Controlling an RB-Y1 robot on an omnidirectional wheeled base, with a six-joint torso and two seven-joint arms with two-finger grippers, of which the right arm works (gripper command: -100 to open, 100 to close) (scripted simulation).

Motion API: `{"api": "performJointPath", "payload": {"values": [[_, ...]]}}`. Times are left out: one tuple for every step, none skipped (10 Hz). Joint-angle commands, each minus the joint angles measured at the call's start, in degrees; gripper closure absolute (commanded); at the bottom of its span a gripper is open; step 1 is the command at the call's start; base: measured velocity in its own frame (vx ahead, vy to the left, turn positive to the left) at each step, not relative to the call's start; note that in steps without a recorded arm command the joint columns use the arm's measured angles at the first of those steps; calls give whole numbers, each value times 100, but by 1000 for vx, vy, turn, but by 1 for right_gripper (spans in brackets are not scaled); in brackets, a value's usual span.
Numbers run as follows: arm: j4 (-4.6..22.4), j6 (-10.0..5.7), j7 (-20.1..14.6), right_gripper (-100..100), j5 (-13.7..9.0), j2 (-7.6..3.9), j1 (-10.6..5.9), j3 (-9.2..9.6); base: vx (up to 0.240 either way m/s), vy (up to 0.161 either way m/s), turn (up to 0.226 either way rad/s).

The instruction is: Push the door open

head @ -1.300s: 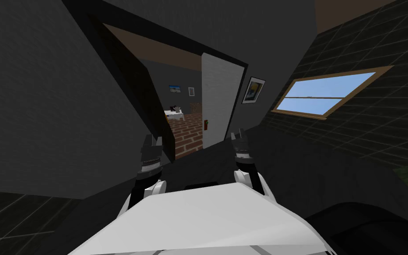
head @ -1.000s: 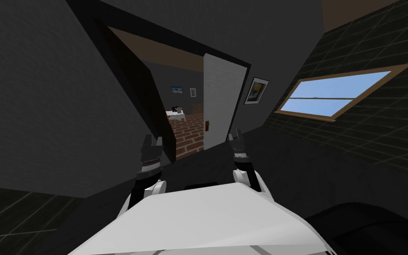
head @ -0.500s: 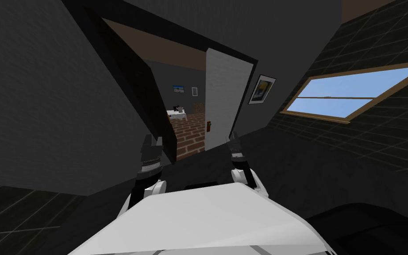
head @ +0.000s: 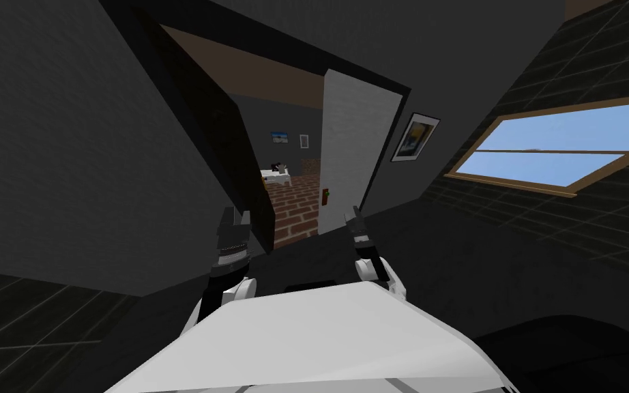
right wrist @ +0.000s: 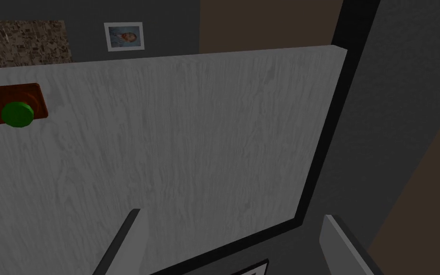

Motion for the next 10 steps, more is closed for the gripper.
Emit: {"api": "performJointPath", "payload": {"values": [[276,7,-47,-100,-98,-149,-124,55,95,-26,112],[453,-8,-75,-100,-161,-245,-218,89,95,-12,85],[488,-8,-75,-100,-161,-245,-218,89,59,-8,17],[699,-22,-103,-100,-223,-341,-313,122,45,-10,59],[847,-37,-132,-100,-287,-438,-408,156,76,-14,107],[911,-37,-132,-100,-287,-438,-408,156,64,-15,38],[1129,-52,-161,-100,-351,-537,-506,191,53,-10,52],[1294,-67,-190,-100,-416,-636,-603,226,68,-21,116],[1346,-67,-190,-100,-416,-636,-603,226,58,-16,38],[1546,-82,-219,-100,-481,-735,-700,261,57,-16,38]]}}
